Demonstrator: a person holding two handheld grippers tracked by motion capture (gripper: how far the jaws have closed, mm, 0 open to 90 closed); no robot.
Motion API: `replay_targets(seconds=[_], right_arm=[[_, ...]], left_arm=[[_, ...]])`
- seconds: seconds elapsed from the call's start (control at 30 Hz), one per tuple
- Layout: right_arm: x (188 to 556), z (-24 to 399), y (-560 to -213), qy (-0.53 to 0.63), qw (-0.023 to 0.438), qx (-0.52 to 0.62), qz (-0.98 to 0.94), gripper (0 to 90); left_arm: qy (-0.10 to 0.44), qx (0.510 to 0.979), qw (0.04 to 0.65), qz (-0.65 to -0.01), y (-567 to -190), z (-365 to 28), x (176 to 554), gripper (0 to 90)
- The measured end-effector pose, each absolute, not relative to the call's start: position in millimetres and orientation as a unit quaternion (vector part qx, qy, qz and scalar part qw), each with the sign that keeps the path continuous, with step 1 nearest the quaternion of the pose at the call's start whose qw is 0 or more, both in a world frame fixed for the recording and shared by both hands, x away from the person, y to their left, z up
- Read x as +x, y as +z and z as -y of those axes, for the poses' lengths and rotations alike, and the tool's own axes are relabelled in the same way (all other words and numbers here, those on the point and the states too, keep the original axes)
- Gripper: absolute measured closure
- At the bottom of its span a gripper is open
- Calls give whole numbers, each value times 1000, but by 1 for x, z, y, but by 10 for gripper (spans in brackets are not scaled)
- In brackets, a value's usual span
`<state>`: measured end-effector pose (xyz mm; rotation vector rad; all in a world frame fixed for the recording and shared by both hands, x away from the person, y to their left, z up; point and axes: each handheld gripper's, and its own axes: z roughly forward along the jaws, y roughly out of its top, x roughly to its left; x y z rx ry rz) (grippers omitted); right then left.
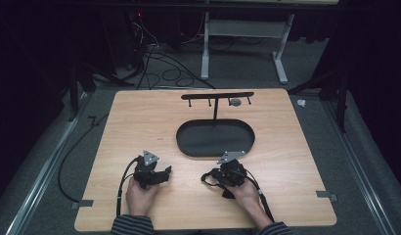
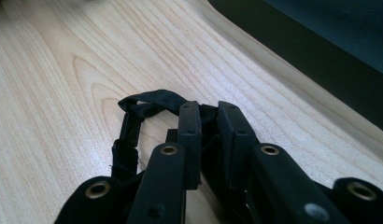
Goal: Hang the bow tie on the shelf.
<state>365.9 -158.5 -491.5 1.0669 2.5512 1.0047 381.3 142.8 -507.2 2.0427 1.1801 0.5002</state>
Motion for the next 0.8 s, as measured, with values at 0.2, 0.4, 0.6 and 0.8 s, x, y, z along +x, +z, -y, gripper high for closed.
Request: replay_targets(seconds=[0.2,0.4,0.6,0.8], right_arm=[[365,167,-486,358,100,373,-850,820],[363,176,-479,371,107,377,-842,820],[361,189,-468,391,114,389,-826,820],[356,206,-447,416,138,394,-808,820]], left_arm=[[193,792,356,-457,-507,-143,381,273],[194,792,356,-457,-507,-143,381,273],[194,792,356,-457,-507,-143,381,273],[194,792,356,-457,-507,-143,381,275]])
